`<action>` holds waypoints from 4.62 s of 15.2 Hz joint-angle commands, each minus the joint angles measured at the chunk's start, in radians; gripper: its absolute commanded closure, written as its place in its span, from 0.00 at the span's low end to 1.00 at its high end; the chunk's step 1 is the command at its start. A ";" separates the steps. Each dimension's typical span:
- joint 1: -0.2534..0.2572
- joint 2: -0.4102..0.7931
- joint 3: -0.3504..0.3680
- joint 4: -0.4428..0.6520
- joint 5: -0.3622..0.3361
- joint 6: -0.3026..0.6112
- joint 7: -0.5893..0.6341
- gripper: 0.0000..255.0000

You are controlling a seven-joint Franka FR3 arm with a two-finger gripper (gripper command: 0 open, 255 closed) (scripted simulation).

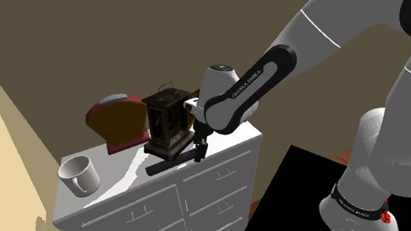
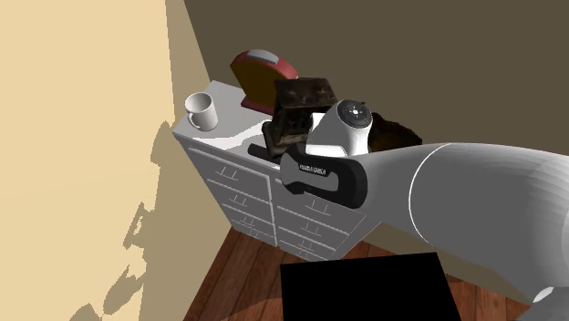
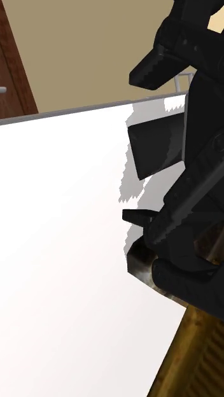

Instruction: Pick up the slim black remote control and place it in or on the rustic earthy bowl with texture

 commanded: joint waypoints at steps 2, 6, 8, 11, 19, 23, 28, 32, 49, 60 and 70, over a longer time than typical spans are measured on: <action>0.001 0.006 0.001 0.001 0.001 0.004 -0.001 0.00; 0.001 0.006 0.001 0.001 0.001 0.004 -0.001 0.00; 0.001 0.007 0.001 0.002 0.002 0.005 -0.002 1.00; 0.001 0.007 0.001 0.003 0.000 0.003 0.000 1.00; -0.001 -0.030 -0.002 0.008 -0.021 -0.038 0.020 1.00; -0.006 -0.074 -0.004 0.021 -0.046 -0.094 0.045 1.00; -0.012 -0.124 -0.004 0.043 -0.071 -0.165 0.070 1.00; -0.016 -0.159 -0.004 0.065 -0.087 -0.222 0.087 1.00; -0.034 -0.263 -0.002 0.190 -0.128 -0.448 0.137 1.00; -0.005 -0.093 -0.002 0.127 -0.319 -0.418 -0.267 0.00; -0.007 -0.002 -0.002 0.088 -0.354 -0.306 -0.296 0.00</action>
